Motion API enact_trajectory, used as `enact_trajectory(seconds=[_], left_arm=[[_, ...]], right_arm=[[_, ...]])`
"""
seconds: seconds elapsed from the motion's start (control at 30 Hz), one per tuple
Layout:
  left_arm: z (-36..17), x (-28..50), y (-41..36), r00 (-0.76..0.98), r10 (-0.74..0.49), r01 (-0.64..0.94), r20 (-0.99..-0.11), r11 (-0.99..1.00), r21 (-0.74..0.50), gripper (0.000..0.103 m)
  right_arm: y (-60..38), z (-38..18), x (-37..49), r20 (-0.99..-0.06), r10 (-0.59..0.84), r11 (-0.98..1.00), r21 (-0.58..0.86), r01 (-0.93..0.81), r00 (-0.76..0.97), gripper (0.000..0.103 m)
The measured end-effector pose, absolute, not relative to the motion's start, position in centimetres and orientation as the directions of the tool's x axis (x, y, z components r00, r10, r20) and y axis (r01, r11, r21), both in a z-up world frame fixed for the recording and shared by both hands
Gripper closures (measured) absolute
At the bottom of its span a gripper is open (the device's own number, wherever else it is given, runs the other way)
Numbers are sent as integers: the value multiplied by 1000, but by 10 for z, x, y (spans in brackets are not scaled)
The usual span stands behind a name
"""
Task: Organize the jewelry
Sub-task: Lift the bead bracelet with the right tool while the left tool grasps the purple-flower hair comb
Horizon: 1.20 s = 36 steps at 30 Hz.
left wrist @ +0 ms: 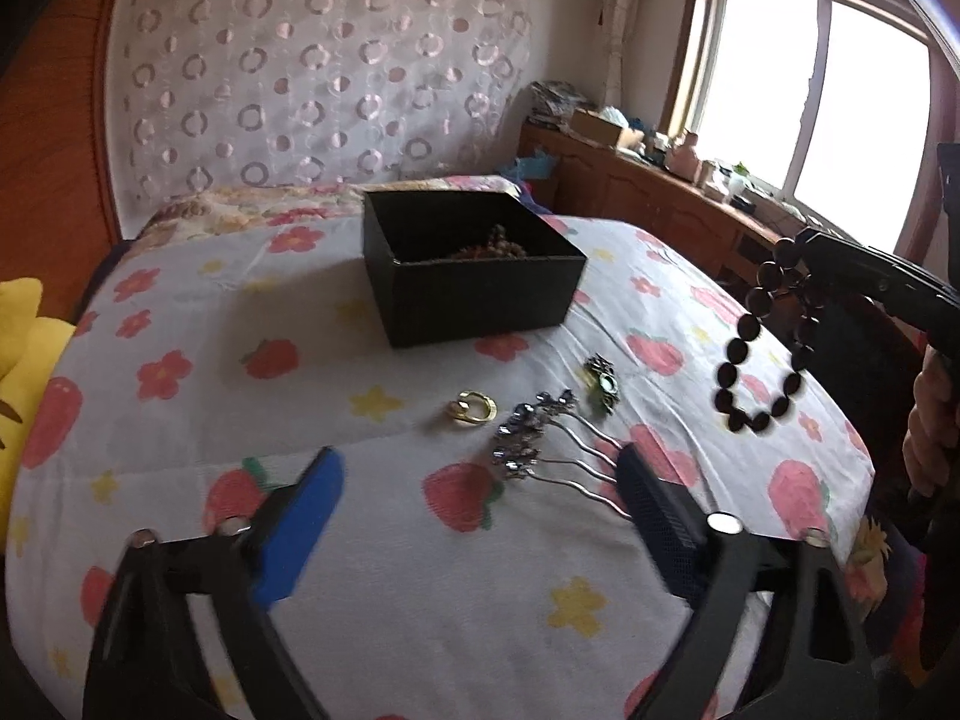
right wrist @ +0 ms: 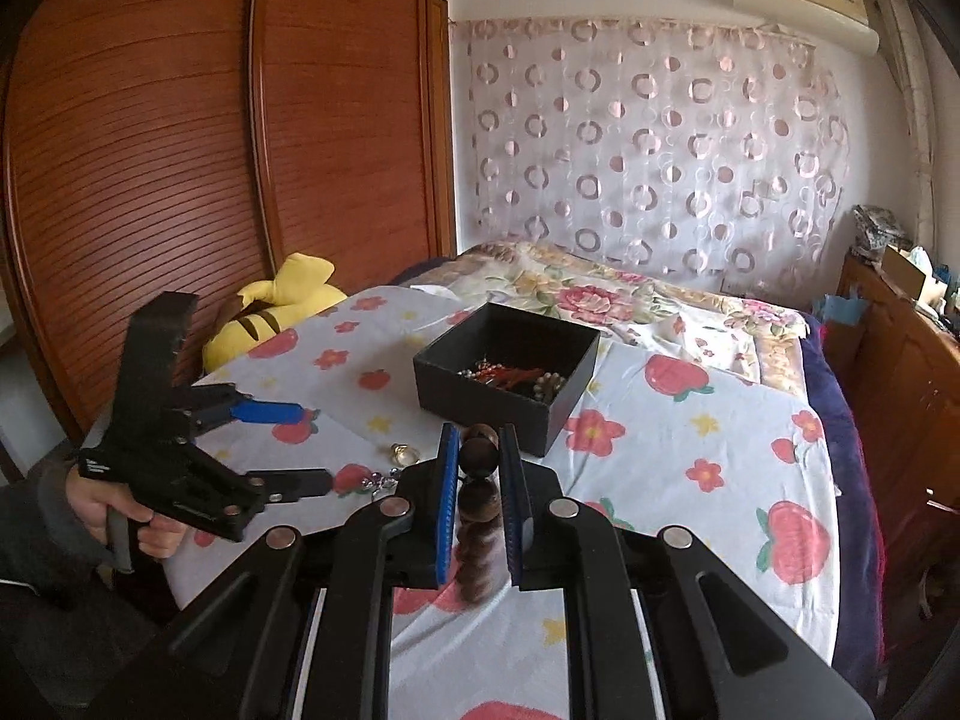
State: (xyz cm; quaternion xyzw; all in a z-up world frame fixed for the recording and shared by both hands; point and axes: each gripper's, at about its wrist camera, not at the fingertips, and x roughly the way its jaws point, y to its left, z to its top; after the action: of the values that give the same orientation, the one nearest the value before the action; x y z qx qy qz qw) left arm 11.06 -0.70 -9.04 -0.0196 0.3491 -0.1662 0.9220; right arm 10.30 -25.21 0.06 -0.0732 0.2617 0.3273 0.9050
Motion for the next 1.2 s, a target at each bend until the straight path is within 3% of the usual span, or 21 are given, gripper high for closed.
enact_trajectory(seconds=[0.07, 0.33, 0.4, 0.77, 0.8, 0.83, 1.2], left_arm=[[-92, 115, -12, 683, -333, 309, -650, 938, -156, 36], [-101, 142, -30, 616, -330, 323, -715, 934, -153, 55], [-103, 146, -32, 611, -323, 323, -723, 935, -145, 66], [-110, 159, -42, 580, -302, 337, -756, 934, -114, 67], [-110, 159, -43, 579, -305, 340, -756, 933, -116, 69], [-110, 158, -43, 573, -321, 353, -754, 927, -126, 80], [-96, 139, -44, 624, -318, 366, -714, 926, -93, 84]], right_arm=[[-253, 0, 102, -527, 551, 776, 40, -629, 647, 88], [-252, -7, 99, -534, 542, 785, 46, -618, 649, 88], [-252, -7, 98, -535, 538, 787, 42, -615, 652, 88], [-254, -10, 102, -538, 539, 787, 49, -615, 648, 88], [-254, -10, 102, -539, 540, 787, 50, -615, 647, 88], [-253, -10, 102, -540, 539, 787, 49, -615, 646, 88], [-250, -18, 104, -543, 539, 784, 42, -620, 644, 88]])
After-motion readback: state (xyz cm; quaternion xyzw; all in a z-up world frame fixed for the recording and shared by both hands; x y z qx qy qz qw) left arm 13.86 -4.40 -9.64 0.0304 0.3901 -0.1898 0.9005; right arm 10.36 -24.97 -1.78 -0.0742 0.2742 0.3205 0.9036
